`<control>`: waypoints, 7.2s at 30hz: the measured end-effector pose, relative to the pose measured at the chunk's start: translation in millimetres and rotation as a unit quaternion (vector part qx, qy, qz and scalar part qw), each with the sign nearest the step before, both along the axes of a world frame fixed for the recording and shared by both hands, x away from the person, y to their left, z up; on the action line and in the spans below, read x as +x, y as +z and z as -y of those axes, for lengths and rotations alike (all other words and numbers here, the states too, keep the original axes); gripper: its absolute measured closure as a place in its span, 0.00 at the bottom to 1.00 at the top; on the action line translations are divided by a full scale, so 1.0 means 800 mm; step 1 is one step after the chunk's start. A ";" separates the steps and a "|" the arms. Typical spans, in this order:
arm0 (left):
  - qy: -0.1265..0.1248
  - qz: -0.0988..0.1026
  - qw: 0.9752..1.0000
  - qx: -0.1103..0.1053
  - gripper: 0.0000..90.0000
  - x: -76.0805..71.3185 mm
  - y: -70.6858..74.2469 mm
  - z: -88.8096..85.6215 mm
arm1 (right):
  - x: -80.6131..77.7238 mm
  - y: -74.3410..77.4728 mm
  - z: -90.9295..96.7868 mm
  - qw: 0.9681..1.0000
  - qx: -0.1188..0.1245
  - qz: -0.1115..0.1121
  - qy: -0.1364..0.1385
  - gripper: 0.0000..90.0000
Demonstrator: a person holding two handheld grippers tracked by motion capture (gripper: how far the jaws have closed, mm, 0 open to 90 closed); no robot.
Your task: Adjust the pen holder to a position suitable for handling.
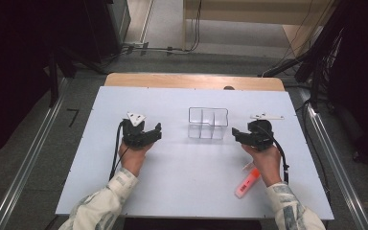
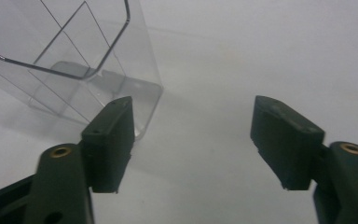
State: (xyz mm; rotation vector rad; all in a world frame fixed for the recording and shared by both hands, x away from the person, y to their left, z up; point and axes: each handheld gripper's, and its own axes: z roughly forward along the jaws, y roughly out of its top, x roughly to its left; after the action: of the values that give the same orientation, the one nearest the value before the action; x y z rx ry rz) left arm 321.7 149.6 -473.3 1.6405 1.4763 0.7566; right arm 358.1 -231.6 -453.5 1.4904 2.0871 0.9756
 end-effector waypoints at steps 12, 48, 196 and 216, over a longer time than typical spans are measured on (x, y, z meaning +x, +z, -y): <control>0.032 -0.003 0.999 0.002 0.23 -0.024 -0.007 -0.053 | -0.028 -0.003 0.044 0.997 0.019 -0.008 -0.073 0.19; 0.045 0.000 0.999 0.000 0.23 -0.025 -0.009 -0.067 | -0.062 -0.043 0.062 0.978 0.004 -0.069 -0.195 0.43; 0.047 0.004 0.999 -0.003 0.25 -0.026 -0.011 -0.074 | 0.023 0.082 -0.117 0.997 0.036 0.052 -0.048 0.87; 0.049 0.003 0.999 0.000 0.24 -0.025 -0.012 -0.075 | 0.050 0.093 -0.167 0.997 0.052 0.060 -0.009 0.87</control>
State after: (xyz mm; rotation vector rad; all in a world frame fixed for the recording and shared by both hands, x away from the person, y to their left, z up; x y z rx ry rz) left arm 301.3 209.4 -482.9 1.5737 1.5621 0.8142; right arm 398.0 -97.8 -379.5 1.4602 1.9628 1.1523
